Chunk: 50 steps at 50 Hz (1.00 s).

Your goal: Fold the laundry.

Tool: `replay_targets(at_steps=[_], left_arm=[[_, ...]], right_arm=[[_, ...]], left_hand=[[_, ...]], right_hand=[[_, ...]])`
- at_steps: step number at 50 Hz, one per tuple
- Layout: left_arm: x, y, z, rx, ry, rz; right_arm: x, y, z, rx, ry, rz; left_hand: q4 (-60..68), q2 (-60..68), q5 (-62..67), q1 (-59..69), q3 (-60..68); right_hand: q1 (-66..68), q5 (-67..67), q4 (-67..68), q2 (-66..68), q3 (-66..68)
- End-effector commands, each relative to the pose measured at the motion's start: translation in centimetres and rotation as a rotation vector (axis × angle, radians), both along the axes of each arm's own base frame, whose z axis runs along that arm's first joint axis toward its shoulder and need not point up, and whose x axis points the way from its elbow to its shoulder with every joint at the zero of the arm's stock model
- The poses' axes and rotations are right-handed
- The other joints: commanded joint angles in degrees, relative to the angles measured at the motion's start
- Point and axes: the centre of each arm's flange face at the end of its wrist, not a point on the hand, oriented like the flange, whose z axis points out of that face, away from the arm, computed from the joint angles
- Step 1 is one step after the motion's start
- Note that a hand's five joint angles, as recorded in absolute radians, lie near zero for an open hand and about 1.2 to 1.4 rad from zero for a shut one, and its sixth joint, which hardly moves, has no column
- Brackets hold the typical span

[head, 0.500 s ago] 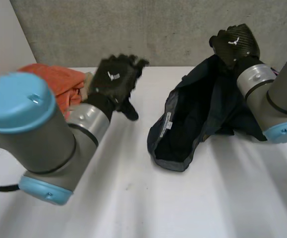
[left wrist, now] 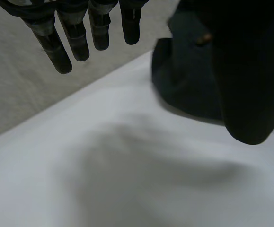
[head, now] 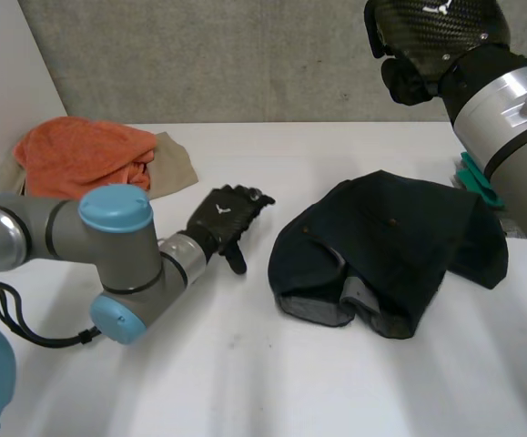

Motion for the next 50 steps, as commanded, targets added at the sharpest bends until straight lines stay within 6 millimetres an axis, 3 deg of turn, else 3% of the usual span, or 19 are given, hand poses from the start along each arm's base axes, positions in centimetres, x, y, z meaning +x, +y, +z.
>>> replay_targets(at_steps=[1,6,10,11,13,14,18,29,36,38,39,40,41,48,49,50], left_arm=[[-2.0,2.6,-2.1,0.039,-0.021,-0.075],[-2.5,3.2,-1.6,0.028,-0.016,-0.080],[-2.2,3.4,-0.8,0.025,-0.015,-0.062],[-2.1,3.4,-0.3,0.018,-0.009,-0.061],[-1.9,3.7,0.5,0.010,-0.004,-0.062],[-1.9,3.8,0.6,0.012,-0.006,-0.064],[-1.7,4.4,0.3,0.023,-0.016,-0.074],[-2.3,4.0,-0.8,0.017,-0.021,-0.082],[-3.2,4.6,-1.2,0.013,-0.019,-0.108],[-3.4,4.9,-1.4,0.015,-0.019,-0.117],[-3.6,5.1,-1.5,0.014,-0.018,-0.123],[-3.7,5.2,-1.5,0.010,-0.016,-0.124],[-3.8,5.3,-1.5,0.008,-0.014,-0.123],[-4.4,4.3,0.9,-0.084,0.055,-0.094],[-4.3,4.0,1.7,-0.105,0.070,-0.082],[-4.1,3.4,4.0,-0.160,0.107,-0.043]], right_arm=[[-0.5,1.2,1.7,-0.010,-0.041,0.008],[-1.2,1.4,-0.1,0.102,0.005,-0.015],[-2.0,1.7,-3.9,0.285,0.086,-0.037],[-2.9,1.4,-5.9,0.369,0.120,-0.070],[-4.0,1.1,-8.4,0.458,0.147,-0.102],[-5.0,0.6,-10.6,0.524,0.160,-0.140],[-6.4,0.2,-14.8,0.595,0.160,-0.189],[-6.5,0.1,-21.5,0.683,0.183,-0.197],[-6.4,-0.7,-23.6,0.672,0.196,-0.215],[-6.6,-1.3,-23.9,0.647,0.189,-0.256],[-6.7,-1.4,-23.9,0.636,0.187,-0.270],[-6.9,-1.7,-23.8,0.610,0.183,-0.291],[-7.0,-2.0,-23.8,0.594,0.179,-0.300],[-6.2,-3.9,-21.5,0.423,0.215,-0.299],[-6.1,-4.3,-21.0,0.395,0.223,-0.304],[-5.9,-4.7,-20.4,0.366,0.227,-0.302]], left_hand=[[-1.6,-1.9,-2.7,-0.7,-2.3],[0.2,-0.2,-1.0,1.1,-0.6],[10.9,10.6,9.8,11.8,10.2],[12.1,11.8,11.0,13.0,11.3],[18.6,18.3,17.5,19.5,17.9],[20.3,20.0,19.2,21.2,19.6],[21.7,21.4,20.6,22.6,20.9],[16.0,15.6,14.9,16.9,15.2],[22.5,22.2,21.4,23.4,21.8],[30.1,29.7,29.0,31.0,29.3],[44.9,44.6,43.8,45.8,44.2],[55.1,54.7,54.0,56.0,54.3],[65.7,65.3,64.6,66.6,64.9],[68.4,68.1,67.3,69.3,67.7],[68.4,68.1,67.3,69.3,67.7],[68.4,68.1,67.3,69.3,67.7]], right_hand=[[23.7,11.4,11.3,12.5,11.8],[23.7,11.4,11.3,12.5,11.8],[-20.4,-32.7,-32.8,-31.6,-32.3],[-29.2,-41.4,-41.5,-40.4,-41.0],[-34.1,-46.4,-46.4,-45.3,-46.0],[-39.0,-51.2,-51.3,-50.2,-50.8],[-41.7,-54.0,-54.0,-52.9,-53.6],[-39.2,-51.4,-51.5,-50.4,-51.0],[-28.3,-40.5,-40.6,-39.5,-40.1],[-11.5,-23.7,-23.8,-22.7,-23.4],[-2.8,-15.0,-15.1,-14.0,-14.6],[19.5,7.2,7.1,8.2,7.6],[23.6,11.4,11.3,12.4,11.8],[23.7,11.4,11.3,12.5,11.8],[23.7,11.4,11.3,12.5,11.8],[23.7,11.4,11.3,12.5,11.8]])
